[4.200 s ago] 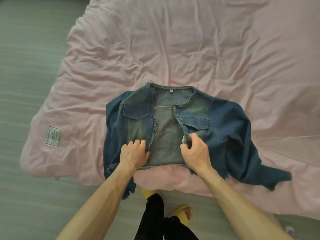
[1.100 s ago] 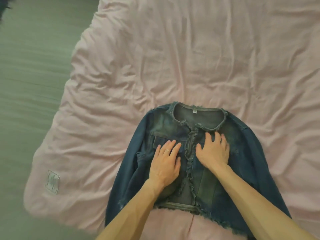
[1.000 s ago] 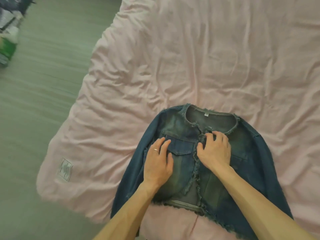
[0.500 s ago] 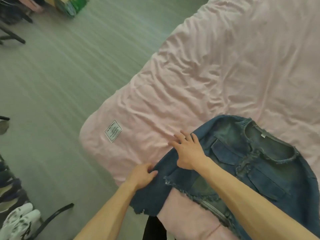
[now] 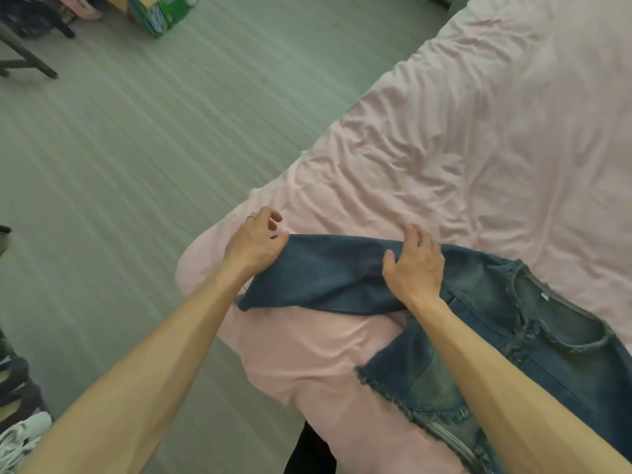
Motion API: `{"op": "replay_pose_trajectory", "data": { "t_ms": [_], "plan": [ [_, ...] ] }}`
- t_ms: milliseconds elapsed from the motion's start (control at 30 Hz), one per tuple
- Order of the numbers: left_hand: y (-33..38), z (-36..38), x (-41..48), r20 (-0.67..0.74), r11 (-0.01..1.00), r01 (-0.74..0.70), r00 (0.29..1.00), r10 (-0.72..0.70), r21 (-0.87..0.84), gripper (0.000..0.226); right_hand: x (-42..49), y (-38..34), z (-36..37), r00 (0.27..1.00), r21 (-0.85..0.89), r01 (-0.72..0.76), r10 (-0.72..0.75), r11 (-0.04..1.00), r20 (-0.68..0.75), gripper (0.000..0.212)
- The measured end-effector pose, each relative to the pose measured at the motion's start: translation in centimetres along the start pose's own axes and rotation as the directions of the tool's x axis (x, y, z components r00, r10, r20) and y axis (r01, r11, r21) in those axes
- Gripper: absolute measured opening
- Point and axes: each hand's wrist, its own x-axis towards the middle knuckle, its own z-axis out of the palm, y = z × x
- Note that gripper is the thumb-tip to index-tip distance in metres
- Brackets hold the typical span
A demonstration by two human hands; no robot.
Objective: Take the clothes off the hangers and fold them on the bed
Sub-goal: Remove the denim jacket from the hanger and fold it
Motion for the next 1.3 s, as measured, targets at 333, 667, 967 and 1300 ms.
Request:
{"op": "replay_pose_trajectory", "data": {
  "t_ms": [333, 667, 967, 1300],
  "plan": [
    [-4.1, 7.7, -1.3, 0.180, 0.868, -0.078, 0.984, -0.013, 0.490, 0.068, -4.0, 6.4, 1.7, 0.788, -0.276, -0.225, 0.341, 0.935, 0.513, 0.067],
    [-10.7, 3.4, -2.3, 0.046, 0.843, 0.488, 0.870, -0.491, -0.227, 0.035, -3.6, -0.9, 3.4, 0.926, -0.182, -0.080, 0.141, 0.980, 0.349, 0.059],
    [-8.4, 0.9, -2.2, 0.659, 0.377, 0.853, 0.519, -0.544, -0.361, 0.049, -2.9, -8.7, 7.5, 0.853, -0.123, 0.199, -0.109, 0.972, 0.511, 0.069],
    [-6.3, -1.3, 0.9, 0.139, -0.081, 0.112, 0.800, -0.584, -0.990, 0.030, -4.2, -7.3, 9.0, 0.951, -0.119, 0.035, 0.004, 0.992, 0.308, 0.075]
  ]
}}
